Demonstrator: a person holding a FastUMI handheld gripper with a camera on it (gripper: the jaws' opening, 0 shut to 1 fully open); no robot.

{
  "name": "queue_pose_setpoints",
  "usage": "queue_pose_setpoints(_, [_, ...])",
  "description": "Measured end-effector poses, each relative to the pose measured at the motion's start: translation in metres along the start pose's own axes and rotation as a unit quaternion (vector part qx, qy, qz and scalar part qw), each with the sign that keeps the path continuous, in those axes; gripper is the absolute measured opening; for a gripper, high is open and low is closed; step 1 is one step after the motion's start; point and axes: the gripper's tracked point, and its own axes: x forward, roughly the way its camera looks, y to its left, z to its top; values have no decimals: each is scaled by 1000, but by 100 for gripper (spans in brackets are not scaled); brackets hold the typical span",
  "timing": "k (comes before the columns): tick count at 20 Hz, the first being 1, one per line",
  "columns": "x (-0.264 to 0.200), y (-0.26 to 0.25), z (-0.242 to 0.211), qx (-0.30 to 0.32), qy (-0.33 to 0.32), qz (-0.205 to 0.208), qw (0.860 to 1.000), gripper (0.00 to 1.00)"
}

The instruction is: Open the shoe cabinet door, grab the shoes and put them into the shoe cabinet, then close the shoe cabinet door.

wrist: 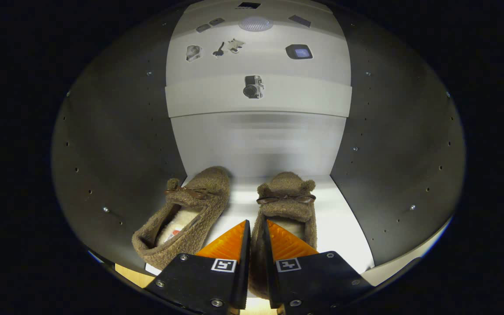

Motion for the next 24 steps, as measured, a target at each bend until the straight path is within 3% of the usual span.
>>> queue_pose_setpoints(12, [-62,-2,8,-2,-34,-15,999,19])
queue_pose_setpoints(24, [-161,1,-9,0,-68,-29,997,19])
